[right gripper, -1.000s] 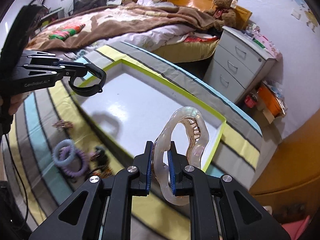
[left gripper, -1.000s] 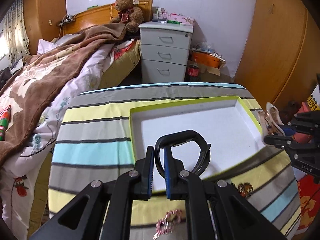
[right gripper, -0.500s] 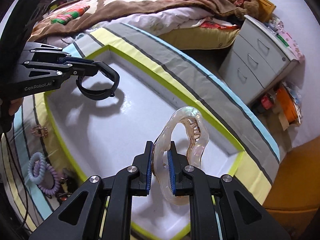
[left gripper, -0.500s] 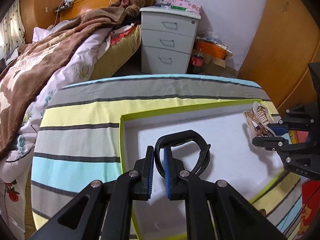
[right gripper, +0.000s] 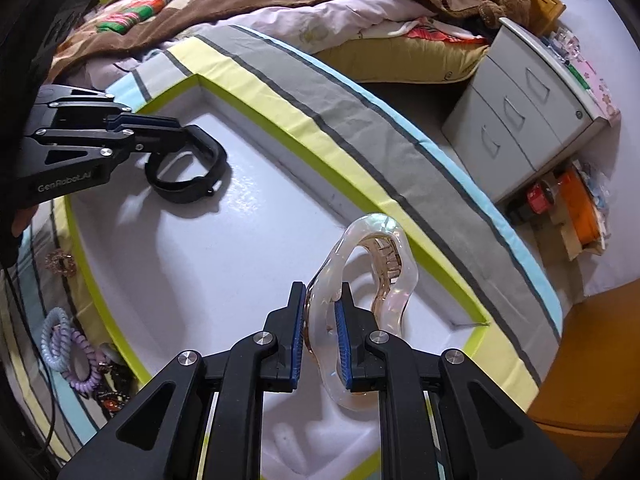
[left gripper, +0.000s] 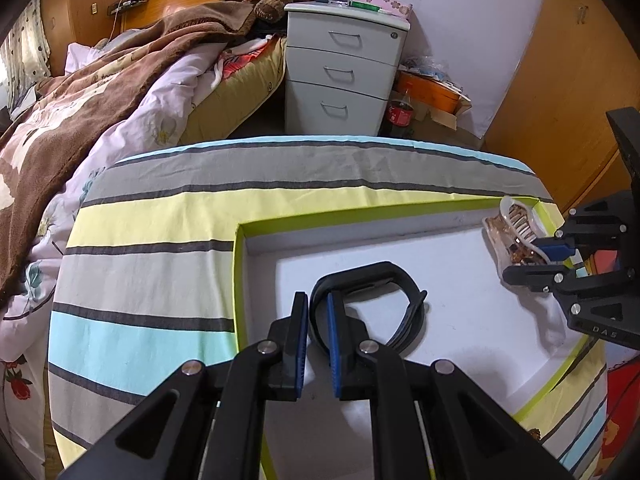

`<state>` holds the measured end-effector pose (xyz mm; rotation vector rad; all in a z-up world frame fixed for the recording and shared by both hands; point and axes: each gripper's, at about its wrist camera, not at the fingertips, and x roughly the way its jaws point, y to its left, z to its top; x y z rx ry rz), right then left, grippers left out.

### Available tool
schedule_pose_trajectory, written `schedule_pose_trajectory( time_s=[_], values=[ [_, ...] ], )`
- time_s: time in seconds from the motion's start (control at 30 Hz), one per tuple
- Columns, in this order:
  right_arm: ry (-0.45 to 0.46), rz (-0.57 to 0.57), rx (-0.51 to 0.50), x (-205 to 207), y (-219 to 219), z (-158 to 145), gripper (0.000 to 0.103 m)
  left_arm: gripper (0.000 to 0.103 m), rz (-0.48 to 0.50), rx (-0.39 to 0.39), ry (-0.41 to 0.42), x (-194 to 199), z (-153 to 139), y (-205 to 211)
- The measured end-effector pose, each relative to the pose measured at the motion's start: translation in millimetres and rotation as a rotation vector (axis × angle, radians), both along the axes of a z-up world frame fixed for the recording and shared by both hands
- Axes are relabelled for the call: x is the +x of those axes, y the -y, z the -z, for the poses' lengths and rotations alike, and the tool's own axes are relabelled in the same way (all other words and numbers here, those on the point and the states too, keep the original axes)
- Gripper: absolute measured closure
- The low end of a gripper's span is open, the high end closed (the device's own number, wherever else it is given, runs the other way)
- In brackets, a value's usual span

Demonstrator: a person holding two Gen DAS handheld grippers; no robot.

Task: Organize jewelry
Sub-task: 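Carry the watch band and claw clip into the green tray and lower them, then open both grippers to release the band and clip, then withdraw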

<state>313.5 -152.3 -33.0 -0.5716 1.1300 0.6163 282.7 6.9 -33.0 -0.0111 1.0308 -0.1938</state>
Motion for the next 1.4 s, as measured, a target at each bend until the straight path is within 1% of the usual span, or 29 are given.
schedule_pose_trajectory(
  time_s=[0.3,0.4,0.6,0.67,0.8,0.97,1.1,1.3,1.33,1.4],
  values=[
    [-0.007,0.004,-0.035,1,1,1,0.084,0.092,-0.015,0.001,-0.014,4,5,-1],
    [-0.004,-0.006,-0.062,0,0,0,0.083,0.092,-0.019,0.014,-0.011,3,5,0],
    [0.027,0.003,-0.084,-5,1,-6,0.082,0.092,-0.027,0.015,-0.008,-1,4,2],
    [0.048,0.019,-0.094,-7,4,-8,0.08,0.091,-0.031,0.018,-0.002,-3,2,2],
    [0.063,0.028,-0.081,-19,12,-13,0.08,0.089,-0.041,0.009,0.002,-5,0,-2],
    [0.102,0.064,-0.13,-22,19,-10,0.08,0.087,-0.034,0.015,0.005,-8,-1,0],
    [0.134,0.108,-0.126,-20,26,-14,0.08,0.078,-0.034,0.017,0.007,-11,-2,2],
    [0.182,0.126,-0.132,-24,27,-14,0.08,0.073,-0.037,0.017,0.008,-14,-3,2],
    [0.194,0.13,-0.127,-25,27,-15,0.08,0.072,-0.039,0.016,0.008,-15,-4,2],
    [0.188,0.144,-0.1,-26,29,-18,0.08,0.07,-0.041,0.016,0.01,-17,-5,1]
  ],
)
